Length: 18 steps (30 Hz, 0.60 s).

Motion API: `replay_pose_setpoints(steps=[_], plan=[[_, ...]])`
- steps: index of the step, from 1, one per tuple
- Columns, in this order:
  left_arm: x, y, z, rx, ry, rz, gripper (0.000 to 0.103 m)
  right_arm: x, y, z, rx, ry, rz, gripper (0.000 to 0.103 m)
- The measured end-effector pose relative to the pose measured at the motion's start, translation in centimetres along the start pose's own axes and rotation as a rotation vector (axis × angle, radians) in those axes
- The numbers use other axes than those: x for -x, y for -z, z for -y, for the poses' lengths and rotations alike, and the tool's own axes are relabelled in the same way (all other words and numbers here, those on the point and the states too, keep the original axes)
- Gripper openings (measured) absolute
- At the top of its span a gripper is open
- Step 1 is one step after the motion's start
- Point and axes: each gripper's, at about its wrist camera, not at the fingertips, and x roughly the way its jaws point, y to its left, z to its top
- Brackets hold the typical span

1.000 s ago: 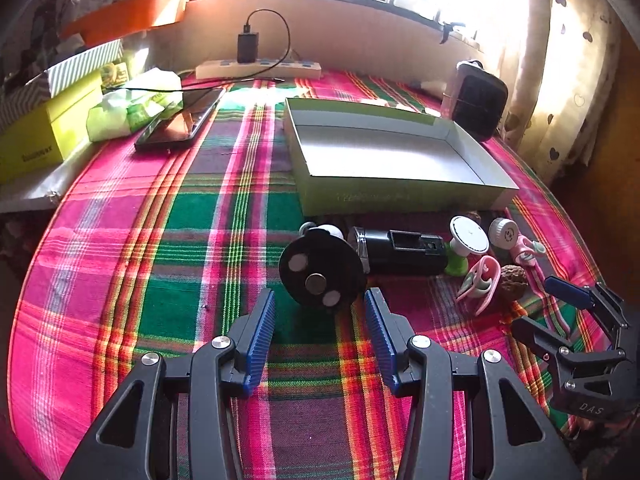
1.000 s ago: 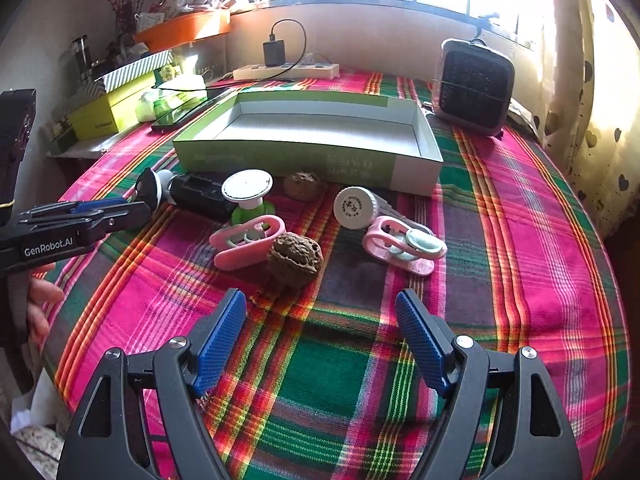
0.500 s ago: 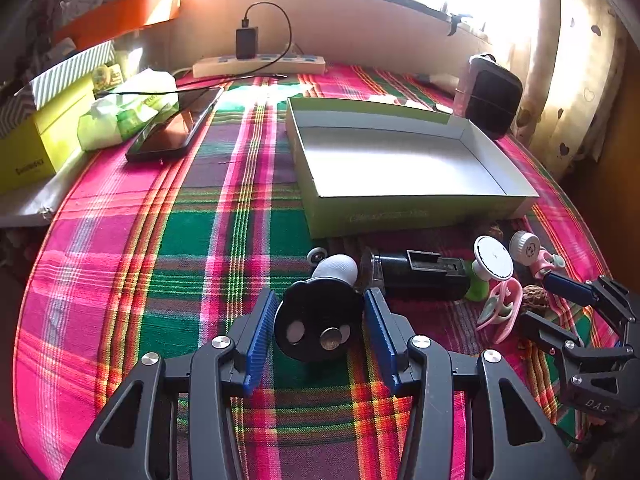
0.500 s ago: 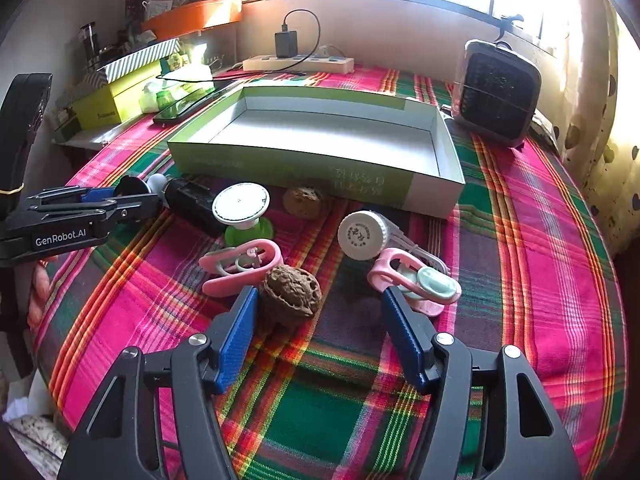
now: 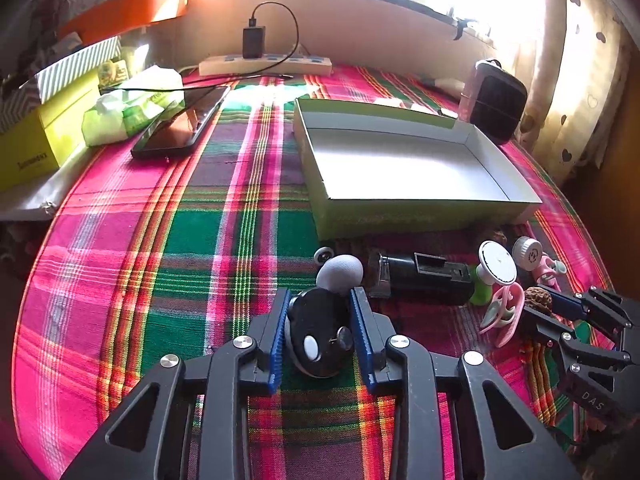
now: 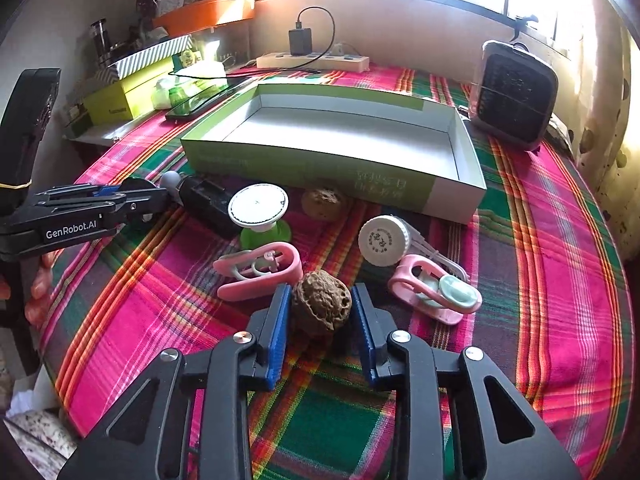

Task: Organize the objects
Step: 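Grasp the black dotted disc with the left gripper while the right gripper grasps the brown walnut, then carry the disc in the left gripper and walnut in the right gripper into the white box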

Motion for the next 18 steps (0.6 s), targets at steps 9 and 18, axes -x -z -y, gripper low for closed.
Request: replay_pose_setpoints(steps=[9, 18], plan=[[0.09, 0.17, -0.12, 0.003, 0.000, 0.002, 0.026, 0.04, 0.06, 0.02, -0.006, 0.000, 0.002, 0.032], [0.27, 0.38, -0.13, 0.003, 0.003, 0.001, 0.026, 0.16, 0.12, -0.04, -0.014, -0.002, 0.004, 0.032]])
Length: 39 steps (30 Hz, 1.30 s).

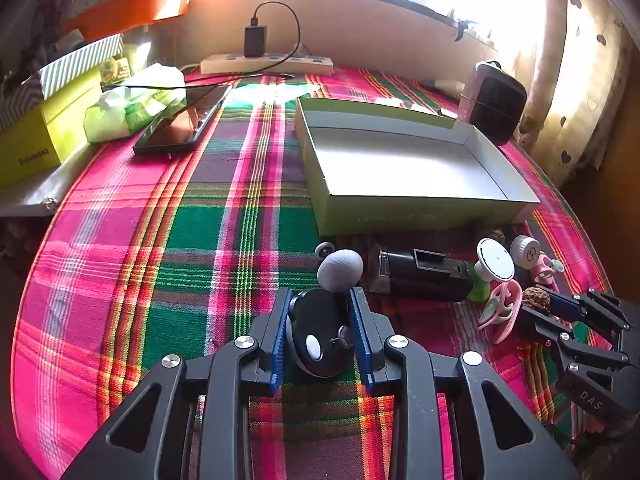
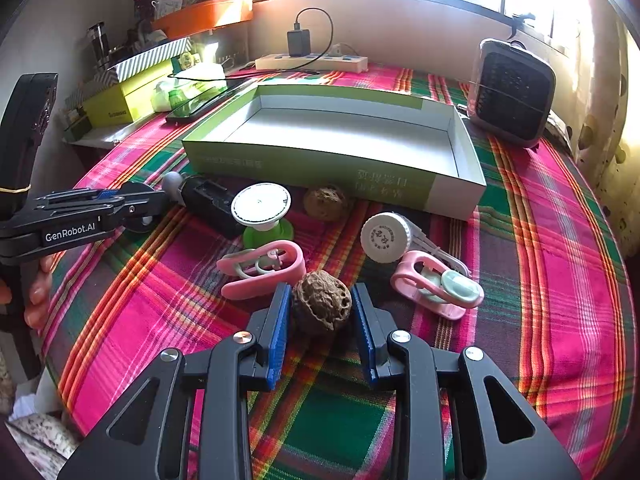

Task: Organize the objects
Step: 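Carry the disc in the left gripper and walnut in the right gripper into the white box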

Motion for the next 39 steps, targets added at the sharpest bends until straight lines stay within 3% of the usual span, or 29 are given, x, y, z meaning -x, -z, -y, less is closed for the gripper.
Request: replay_pose_setpoints(steps=[17, 28, 39], plan=[[2.8, -2.0, 1.7, -0.040, 0.049, 0.060, 0.026, 1.7, -2.0, 0.3, -0.019, -0.013, 0.061, 0.032], [2.0, -5.9, 2.6, -0.076, 0.079, 0.083, 0.026, 1.7, -7.2, 1.0, 0.000, -0.025, 0.105, 0.032], [-1.5, -9.9, 3.1, -0.096, 0.081, 0.053, 0.026, -2.4, -12.0, 2.7, -0.021, -0.028, 0.048, 0.032]])
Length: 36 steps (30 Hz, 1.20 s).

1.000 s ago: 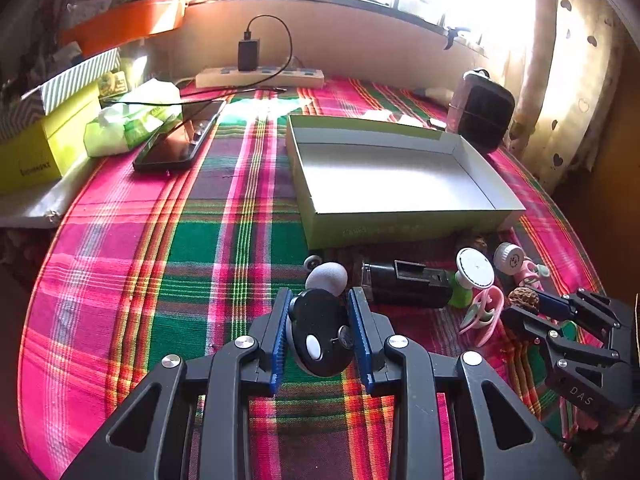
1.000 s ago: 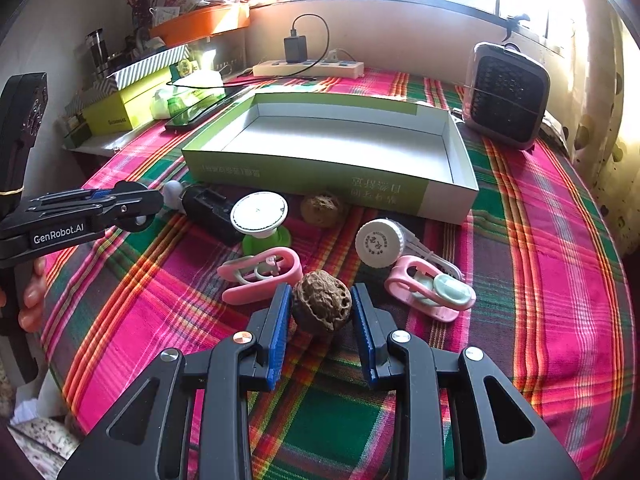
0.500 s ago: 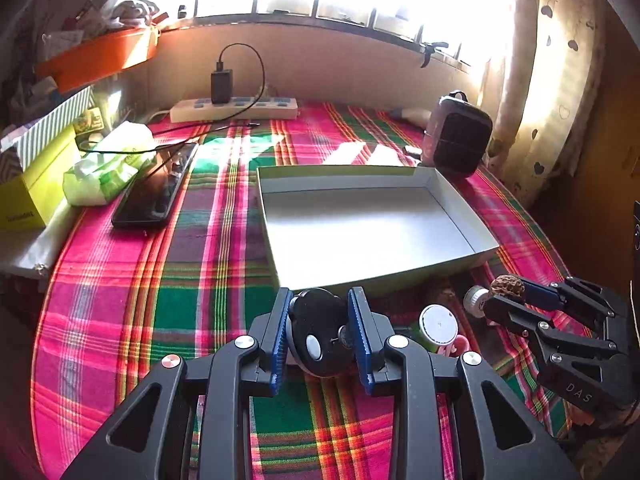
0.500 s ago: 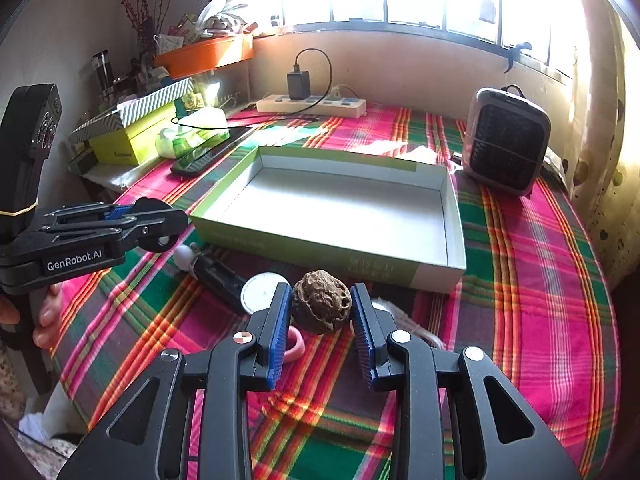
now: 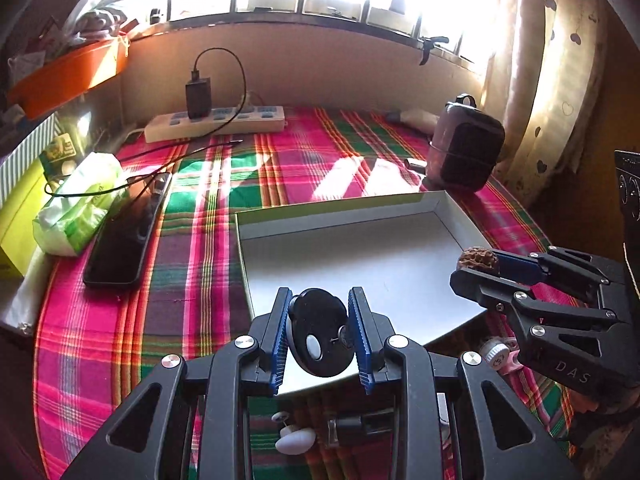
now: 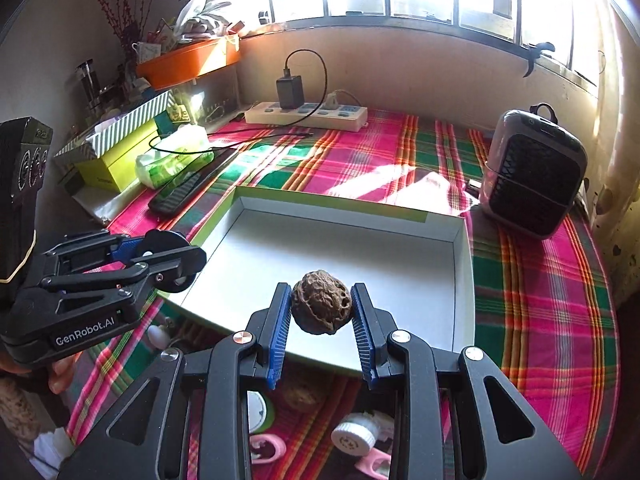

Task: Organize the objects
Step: 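Carry the disc in the left gripper and walnut in the right gripper into the white box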

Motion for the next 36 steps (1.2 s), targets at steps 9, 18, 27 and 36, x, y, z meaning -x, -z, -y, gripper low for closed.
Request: replay_pose_setpoints(steps=[9, 18, 27, 36], plan=[[-3.8, -2.2, -0.4, -0.023, -0.011, -0.037, 0.026, -4.2, -2.7, 1.6, -0.017, 0.021, -0.058, 0.032], [-6.9, -3.1, -1.1, -0.022, -0.023, -0.084, 0.026, -7.3, -4.0, 2.5, -0.033, 0.030, -0.105, 0.032], [-8.2, -3.2, -1.1, -0.038, -0.024, -0.110, 0.026, -8.9, -4.2, 3.1, -0.037, 0.047, -0.137, 0.032], [-8.7, -3.2, -0.8, -0.058, -0.040, -0.114, 0.026, -9.7, -4.1, 3.2, -0.044, 0.057, -0.153, 0.032]])
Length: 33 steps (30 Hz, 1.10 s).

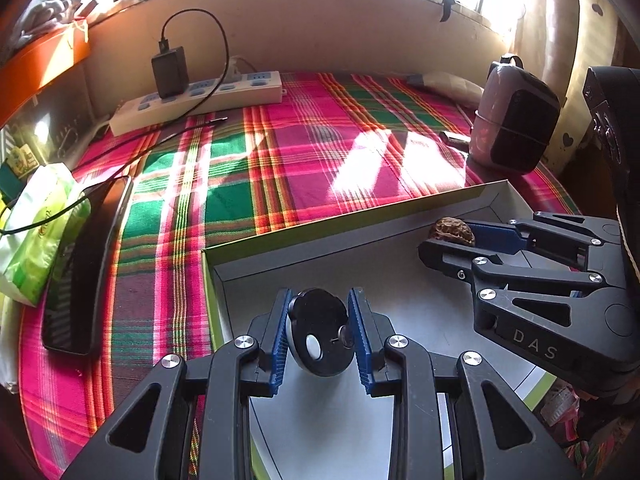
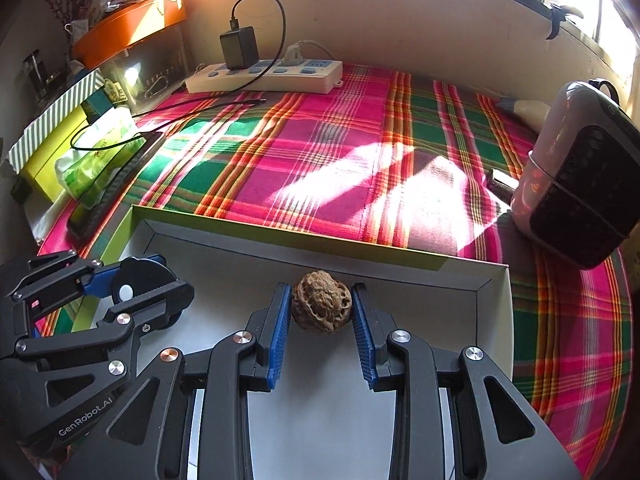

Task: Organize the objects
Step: 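Carry the disc in the left gripper and walnut in the right gripper into the white box, then open the left gripper releasing the disc while the right gripper releases the walnut in the box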

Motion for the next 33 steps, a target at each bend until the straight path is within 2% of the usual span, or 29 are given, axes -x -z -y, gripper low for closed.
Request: replay_pose_setpoints(steps=[19, 20, 23, 28, 30, 33], plan=[[-0.5, -0.1, 0.3, -0.015, -0.041, -0.004, 0.027, -0.4, 0.0, 0.1, -0.005, 0.029, -0.002, 0.032], [-0.5, 0.0, 0.3, -0.016, -0.042, -0.003, 0.028, -0.3, 0.1, 0.1, -0.007, 0.029, -0.001, 0.033], [-0.5, 0.0, 0.3, -0.013, -0.038, -0.005, 0.030, -0.1, 0.2, 0.3, -0.018, 0.024, 0.004, 0.045], [0.1, 0.4, 0.4, -0.009, -0.048, -0.001, 0.033, 0.8, 0.5, 0.2, -0.013, 0.039, 0.023, 0.046], [0.6, 0.6, 0.4, -0.005, -0.058, 0.008, 0.038, 1.4, 0.7, 0.2, -0.019, 0.041, 0.036, 0.046], [1.8, 1.0, 0.3, 0.009, -0.065, 0.028, 0.038, 2.5, 1.1, 0.3, -0.043, 0.027, 0.060, 0.047]])
